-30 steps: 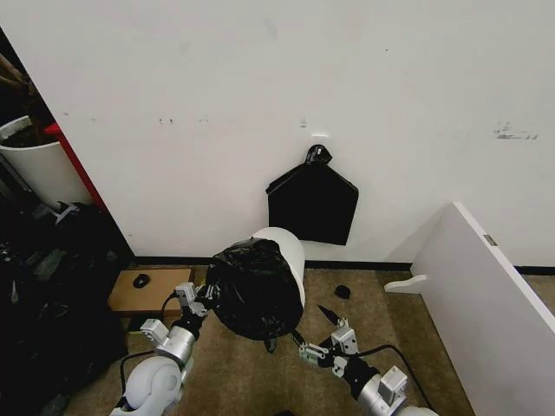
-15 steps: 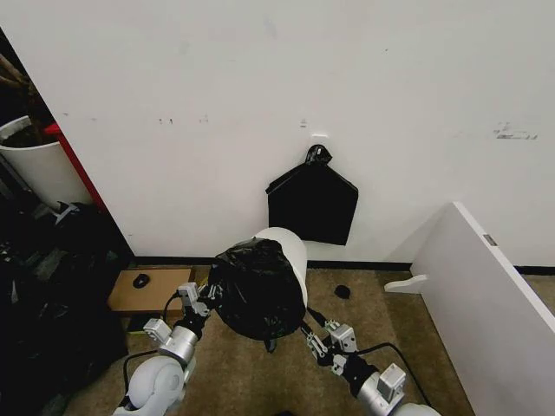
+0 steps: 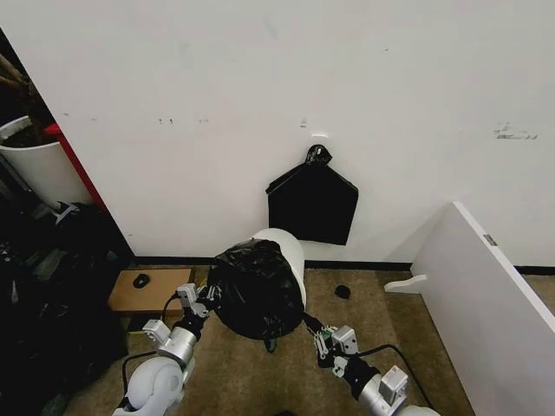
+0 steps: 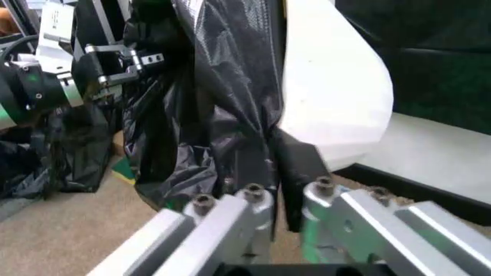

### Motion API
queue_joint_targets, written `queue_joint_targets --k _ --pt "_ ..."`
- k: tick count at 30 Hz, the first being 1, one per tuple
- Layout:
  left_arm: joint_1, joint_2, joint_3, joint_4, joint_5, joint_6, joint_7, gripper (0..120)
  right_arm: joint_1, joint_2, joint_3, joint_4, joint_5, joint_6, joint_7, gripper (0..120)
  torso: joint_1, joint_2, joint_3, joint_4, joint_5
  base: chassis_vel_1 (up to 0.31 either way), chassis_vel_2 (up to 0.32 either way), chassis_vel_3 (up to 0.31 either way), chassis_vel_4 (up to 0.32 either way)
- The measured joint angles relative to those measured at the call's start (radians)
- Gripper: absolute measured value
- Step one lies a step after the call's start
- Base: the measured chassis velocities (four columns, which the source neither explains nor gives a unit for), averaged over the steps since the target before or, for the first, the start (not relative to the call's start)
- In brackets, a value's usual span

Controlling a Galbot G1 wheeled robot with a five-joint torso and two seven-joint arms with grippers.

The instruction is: Place the garbage bag over the trash bin.

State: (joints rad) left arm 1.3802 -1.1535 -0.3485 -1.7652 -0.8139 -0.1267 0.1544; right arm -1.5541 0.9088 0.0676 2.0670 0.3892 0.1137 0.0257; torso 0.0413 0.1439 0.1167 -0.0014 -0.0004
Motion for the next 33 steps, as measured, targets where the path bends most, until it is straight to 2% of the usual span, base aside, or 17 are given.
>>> queue_joint_targets --k 4,6,13,24,33 --pt "0.001 -0.001 0.0 -0.003 0.0 0.0 0.0 0 0.001 0.001 0.0 0.0 0.0 0.002 -0.002 21 0.0 0.0 0.0 -0.0001 -0.0001 0.0 0.0 0.0 0.0" --pt "0.002 -0.002 0.0 -0.004 0.0 0.0 0.0 0 0.002 0.002 0.0 0.0 0.0 0.002 -0.002 23 0.0 0.0 0.0 -0.0001 0.0 0.0 0.0 0.0 0.0" --pt "0.003 -0.004 0.0 -0.004 0.001 0.0 0.0 0 0.005 0.002 0.002 -0.004 0.003 0.003 -0.004 0 0.0 0.0 0.0 -0.0001 -0.0001 0.0 0.0 0.0 0.0" --pt "0.003 -0.002 0.0 -0.004 0.002 0.0 -0.001 0 0.009 0.004 0.001 -0.006 0.004 0.005 -0.008 0 0.0 0.0 0.0 -0.0001 -0.0001 0.0 0.0 0.0 0.0" --pt "0.017 0.006 -0.003 -0.001 0.003 -0.001 0.0 0 0.028 0.019 0.023 -0.018 -0.03 0.045 0.055 0 0.0 0.0 0.0 0.0 -0.0001 0.0 0.0 0.0 0.0"
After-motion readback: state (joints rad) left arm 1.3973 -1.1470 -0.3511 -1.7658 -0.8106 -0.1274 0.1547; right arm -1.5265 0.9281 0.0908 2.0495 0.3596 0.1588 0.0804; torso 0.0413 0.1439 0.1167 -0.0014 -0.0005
